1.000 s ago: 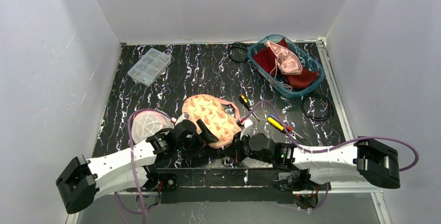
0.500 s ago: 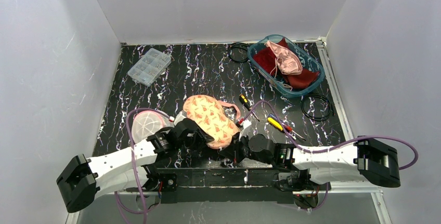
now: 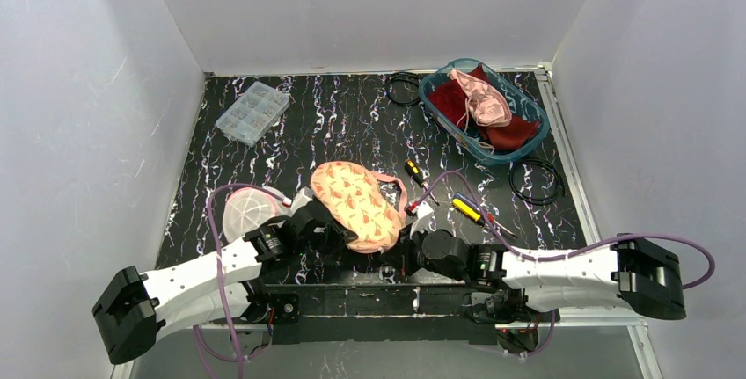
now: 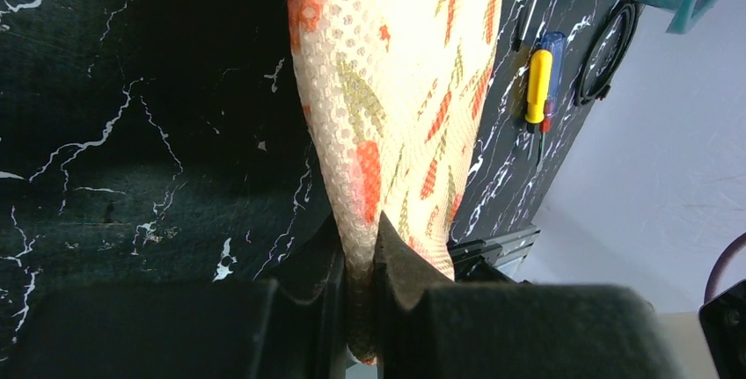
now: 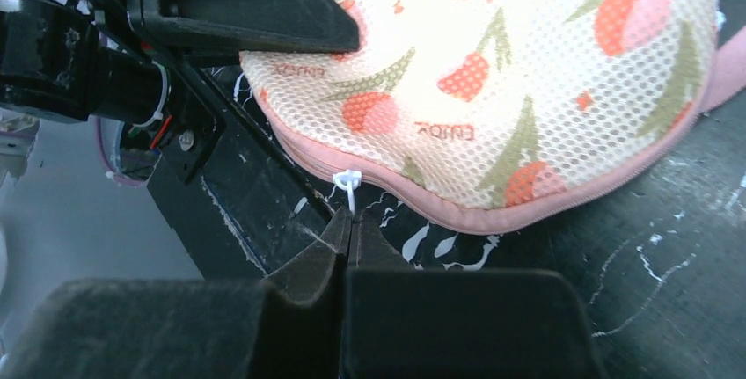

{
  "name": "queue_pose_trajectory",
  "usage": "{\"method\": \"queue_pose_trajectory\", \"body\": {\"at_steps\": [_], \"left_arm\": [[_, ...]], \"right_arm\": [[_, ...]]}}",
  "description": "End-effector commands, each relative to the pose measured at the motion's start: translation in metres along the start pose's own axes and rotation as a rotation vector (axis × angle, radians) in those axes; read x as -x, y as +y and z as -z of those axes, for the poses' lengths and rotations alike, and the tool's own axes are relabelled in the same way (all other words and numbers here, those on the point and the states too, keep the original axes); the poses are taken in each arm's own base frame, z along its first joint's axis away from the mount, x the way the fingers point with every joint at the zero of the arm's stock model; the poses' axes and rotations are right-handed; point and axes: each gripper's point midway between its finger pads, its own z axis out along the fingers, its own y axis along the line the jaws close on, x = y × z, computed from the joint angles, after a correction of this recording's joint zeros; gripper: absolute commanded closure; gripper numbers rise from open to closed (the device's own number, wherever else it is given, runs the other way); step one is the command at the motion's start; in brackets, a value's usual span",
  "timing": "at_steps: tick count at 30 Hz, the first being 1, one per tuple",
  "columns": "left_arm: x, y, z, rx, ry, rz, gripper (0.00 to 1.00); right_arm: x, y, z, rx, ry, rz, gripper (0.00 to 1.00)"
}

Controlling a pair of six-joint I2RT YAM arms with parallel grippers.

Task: Unzip the laundry bag and remove the bra
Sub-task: Unzip the laundry bag at the center of the board.

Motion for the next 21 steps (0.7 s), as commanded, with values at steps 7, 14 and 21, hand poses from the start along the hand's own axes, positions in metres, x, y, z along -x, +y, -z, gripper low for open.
{"method": "queue_pose_trajectory", "body": {"at_steps": [7, 14, 21], "left_arm": [[0.001, 0.004, -0.003, -0.008, 0.001, -0.091, 1.00], [-0.003, 0.006, -0.019, -0.029, 0.082, -0.134, 1.00], [0.009, -0.016, -0.031, -0.077, 0.128, -0.196, 1.00]], "right_arm": [[0.004, -0.040, 0.023, -0.168, -0.058, -0.025, 0.99], [0.000, -0.062, 0.037, -0.251, -0.048, -0.002, 0.99], [-0.006, -0.057, 0.036, -0.204, -0.016, 0.058, 0.99]]}}
